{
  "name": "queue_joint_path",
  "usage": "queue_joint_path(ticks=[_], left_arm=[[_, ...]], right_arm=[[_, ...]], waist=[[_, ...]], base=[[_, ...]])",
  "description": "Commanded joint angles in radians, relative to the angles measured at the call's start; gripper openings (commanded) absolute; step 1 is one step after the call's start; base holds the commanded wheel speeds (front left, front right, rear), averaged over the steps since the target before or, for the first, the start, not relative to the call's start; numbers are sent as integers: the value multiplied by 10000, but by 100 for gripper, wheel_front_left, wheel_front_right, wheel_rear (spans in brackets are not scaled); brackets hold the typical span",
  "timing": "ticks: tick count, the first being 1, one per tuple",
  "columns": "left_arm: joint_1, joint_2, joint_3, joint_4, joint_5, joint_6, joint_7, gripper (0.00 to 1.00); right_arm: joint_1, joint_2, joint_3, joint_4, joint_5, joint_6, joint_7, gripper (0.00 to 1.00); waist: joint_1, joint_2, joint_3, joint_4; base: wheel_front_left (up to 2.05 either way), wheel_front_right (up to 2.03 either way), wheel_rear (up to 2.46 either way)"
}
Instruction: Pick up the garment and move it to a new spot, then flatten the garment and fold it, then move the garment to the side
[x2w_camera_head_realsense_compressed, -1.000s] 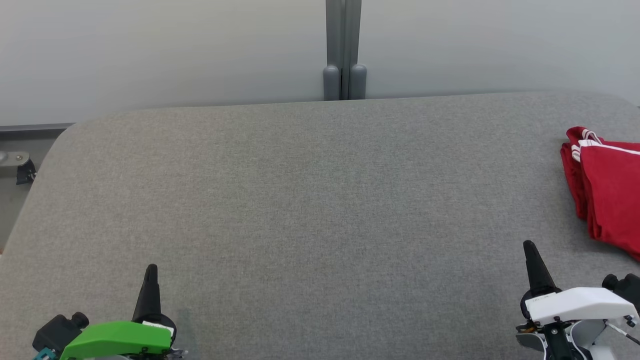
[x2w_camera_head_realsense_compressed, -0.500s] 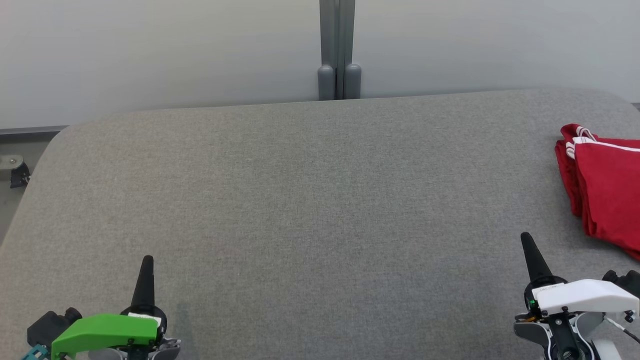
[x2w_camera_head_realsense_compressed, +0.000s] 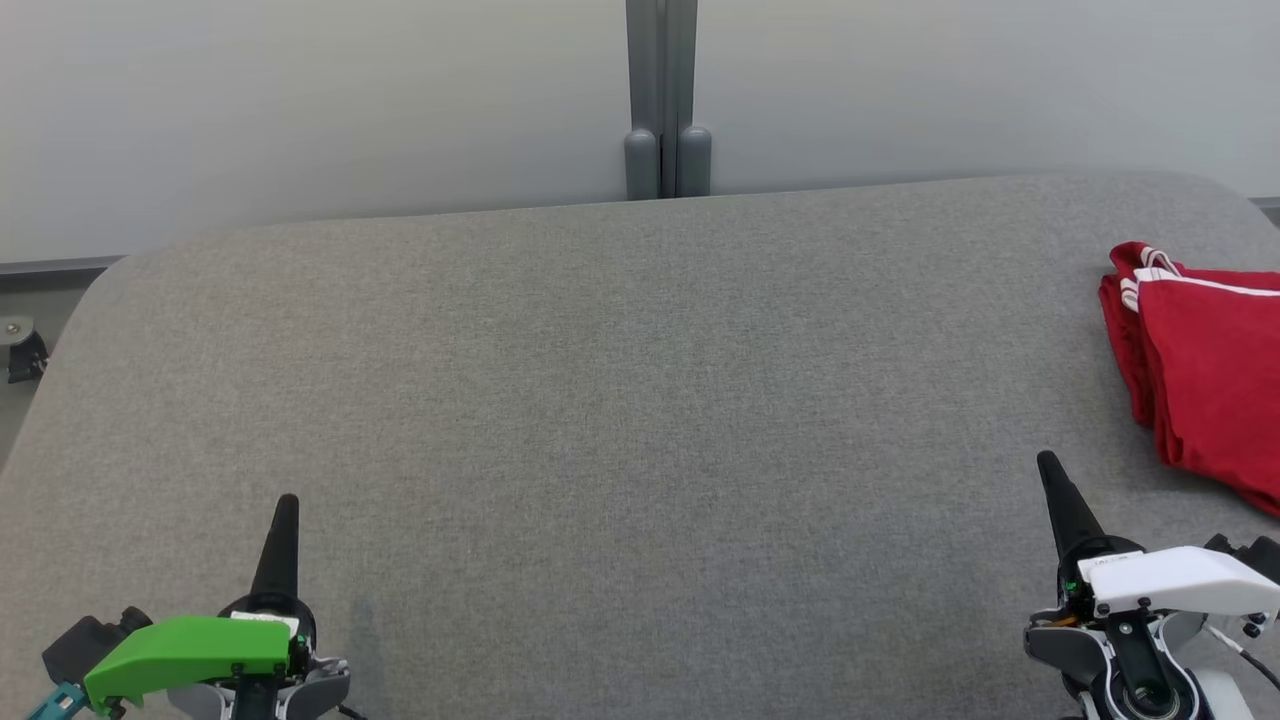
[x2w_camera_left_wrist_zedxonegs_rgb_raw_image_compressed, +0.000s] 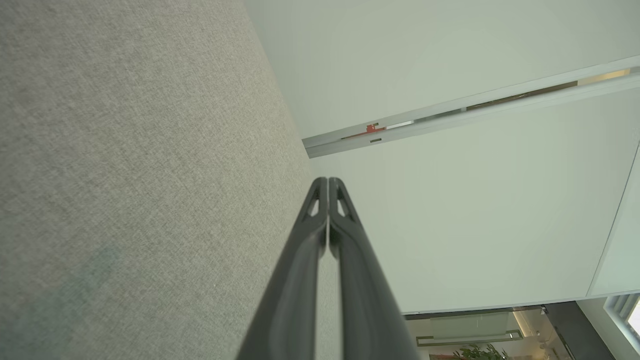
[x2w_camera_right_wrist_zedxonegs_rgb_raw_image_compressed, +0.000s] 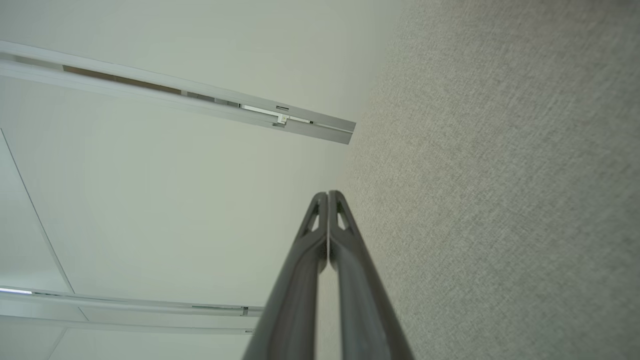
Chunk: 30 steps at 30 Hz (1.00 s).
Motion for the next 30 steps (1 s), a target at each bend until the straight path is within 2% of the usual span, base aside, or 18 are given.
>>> queue_joint_path(ticks=[1, 30], left_arm=[[-249, 53, 86, -14, -251, -66, 60, 0], [-604, 12, 468, 64, -2261, -272, 666, 0]], right_arm=[[-173, -53, -25, -27, 277, 3, 65, 0], [-494, -56, -58, 36, 2694, 1, 637, 0]], waist=[[0, 0, 2, -14], [0, 0, 40, -282]], base=[[0, 0, 0], [0, 0, 0]])
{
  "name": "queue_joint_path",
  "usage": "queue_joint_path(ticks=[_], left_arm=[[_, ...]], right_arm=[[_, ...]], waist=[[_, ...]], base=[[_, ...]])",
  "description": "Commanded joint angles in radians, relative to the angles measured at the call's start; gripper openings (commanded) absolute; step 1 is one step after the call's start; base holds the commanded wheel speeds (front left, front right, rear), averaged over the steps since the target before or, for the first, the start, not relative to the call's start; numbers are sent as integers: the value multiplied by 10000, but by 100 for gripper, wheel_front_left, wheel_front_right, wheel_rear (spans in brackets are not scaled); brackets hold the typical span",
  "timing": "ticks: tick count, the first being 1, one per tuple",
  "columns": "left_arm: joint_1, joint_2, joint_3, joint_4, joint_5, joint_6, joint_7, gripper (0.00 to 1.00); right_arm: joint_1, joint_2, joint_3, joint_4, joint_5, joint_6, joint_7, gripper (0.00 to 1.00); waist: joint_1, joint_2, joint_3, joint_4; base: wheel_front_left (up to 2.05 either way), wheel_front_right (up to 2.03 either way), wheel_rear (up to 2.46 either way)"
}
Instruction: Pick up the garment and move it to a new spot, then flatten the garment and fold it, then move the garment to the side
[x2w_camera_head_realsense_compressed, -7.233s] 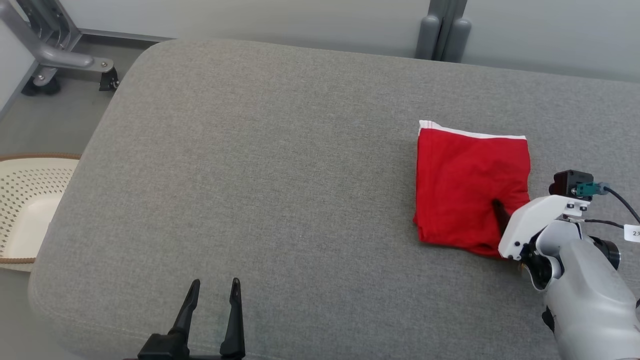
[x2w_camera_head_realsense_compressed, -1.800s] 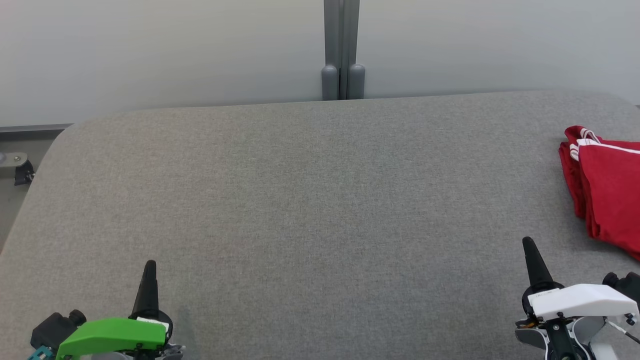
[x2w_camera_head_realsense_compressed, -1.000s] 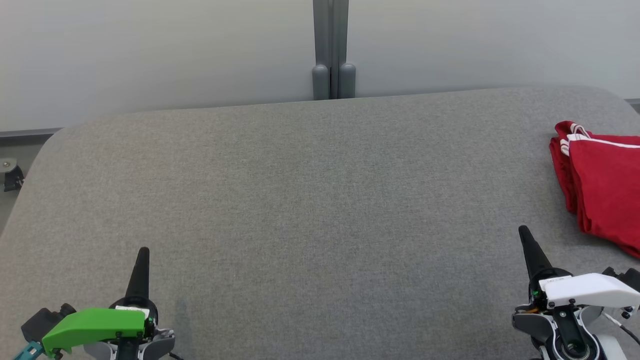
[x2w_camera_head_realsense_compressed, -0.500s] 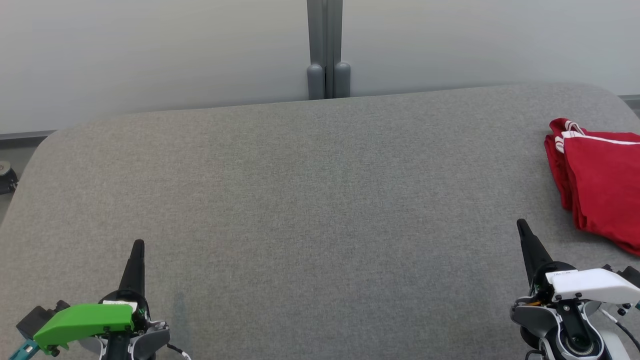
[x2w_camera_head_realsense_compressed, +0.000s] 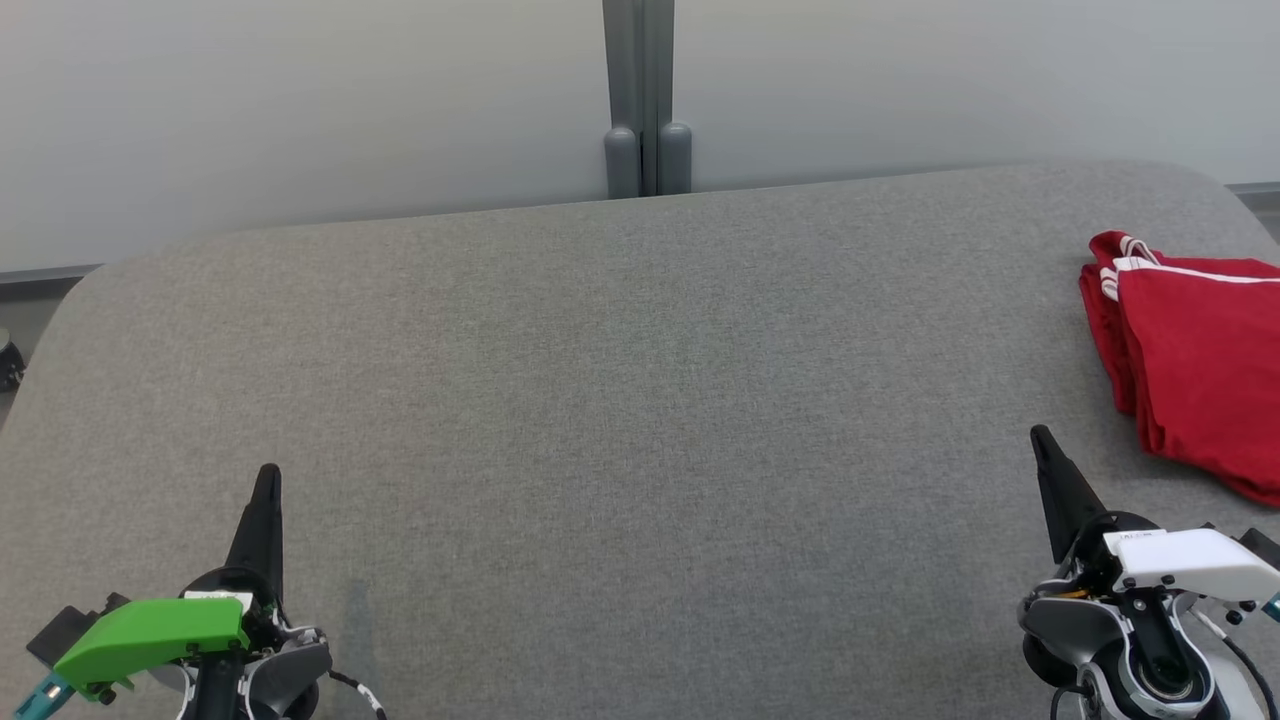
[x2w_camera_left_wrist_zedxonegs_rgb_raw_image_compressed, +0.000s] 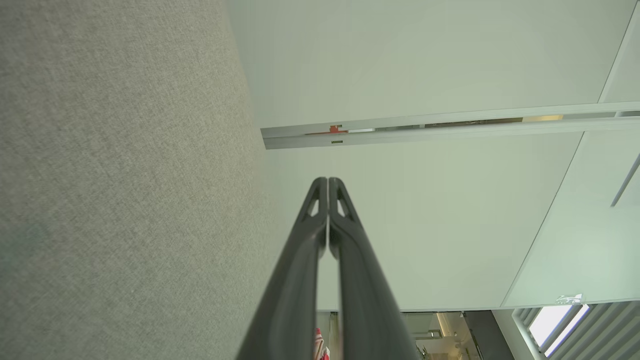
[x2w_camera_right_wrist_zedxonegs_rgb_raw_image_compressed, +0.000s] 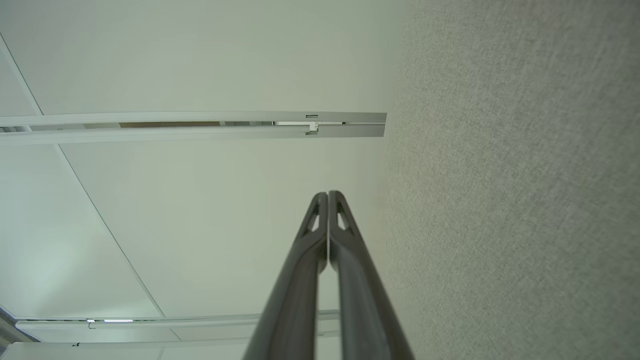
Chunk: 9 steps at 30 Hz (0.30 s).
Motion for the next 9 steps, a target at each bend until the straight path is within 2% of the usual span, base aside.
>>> queue_joint_path(ticks=[1, 9], left_arm=[[-184, 18, 55, 18, -213, -89, 55, 0], [-216, -3, 106, 27, -369, -94, 126, 0]], right_arm=[[-137, -43, -23, 23, 216, 4, 89, 0], [-143, -41, -23, 29, 437, 4, 135, 0]], waist=[[0, 0, 3, -14], [0, 0, 7, -47]], base=[[0, 0, 0], [0, 0, 0]])
